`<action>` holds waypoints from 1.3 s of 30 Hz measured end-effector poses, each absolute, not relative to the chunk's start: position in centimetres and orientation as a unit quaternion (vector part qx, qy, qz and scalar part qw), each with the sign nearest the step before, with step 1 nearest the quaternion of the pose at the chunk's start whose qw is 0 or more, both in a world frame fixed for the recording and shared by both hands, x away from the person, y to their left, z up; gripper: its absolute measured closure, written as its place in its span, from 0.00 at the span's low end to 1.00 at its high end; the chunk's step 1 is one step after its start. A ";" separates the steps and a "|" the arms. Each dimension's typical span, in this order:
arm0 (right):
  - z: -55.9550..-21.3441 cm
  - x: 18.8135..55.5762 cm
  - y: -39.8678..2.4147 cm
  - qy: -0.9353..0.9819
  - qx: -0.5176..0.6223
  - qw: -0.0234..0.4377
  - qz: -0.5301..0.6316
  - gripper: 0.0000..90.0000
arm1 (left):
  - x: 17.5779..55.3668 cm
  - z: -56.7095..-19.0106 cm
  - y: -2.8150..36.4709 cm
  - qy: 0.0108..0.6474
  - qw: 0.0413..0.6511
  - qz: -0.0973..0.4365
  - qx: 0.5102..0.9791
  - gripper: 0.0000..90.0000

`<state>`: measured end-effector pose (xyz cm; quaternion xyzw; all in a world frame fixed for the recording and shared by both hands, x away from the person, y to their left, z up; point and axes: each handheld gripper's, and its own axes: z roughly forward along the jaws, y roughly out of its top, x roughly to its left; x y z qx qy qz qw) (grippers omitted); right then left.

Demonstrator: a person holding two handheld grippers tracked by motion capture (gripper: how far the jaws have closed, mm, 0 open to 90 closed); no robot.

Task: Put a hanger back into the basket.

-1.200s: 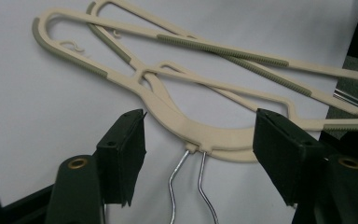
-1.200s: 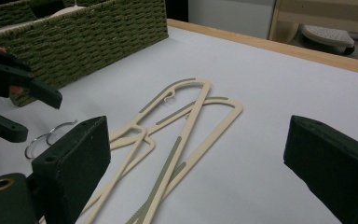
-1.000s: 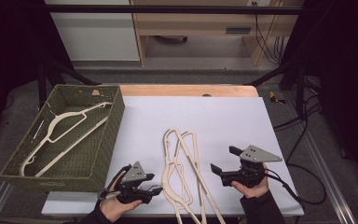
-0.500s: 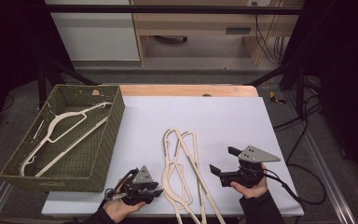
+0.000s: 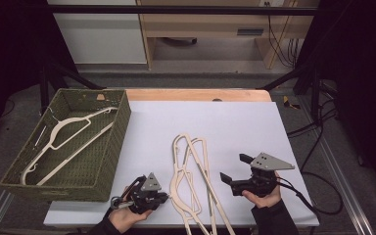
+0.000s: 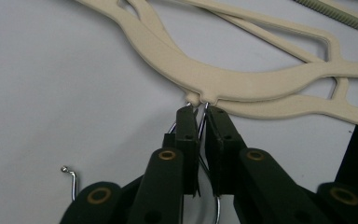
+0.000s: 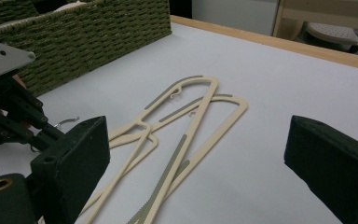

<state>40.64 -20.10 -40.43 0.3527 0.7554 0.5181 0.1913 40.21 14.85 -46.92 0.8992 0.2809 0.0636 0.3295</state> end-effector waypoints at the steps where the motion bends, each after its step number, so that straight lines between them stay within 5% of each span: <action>1: -40.4 40.6 -20.1 0.755 0.353 0.191 0.518 0.08 | 40.2 -46.9 14.8 0.280 0.330 0.063 0.899 0.94; 39: -40.4 39.8 -15.1 0.774 0.314 0.145 0.531 0.09 | 40.1 -41.0 13.2 0.267 0.316 0.082 0.907 0.98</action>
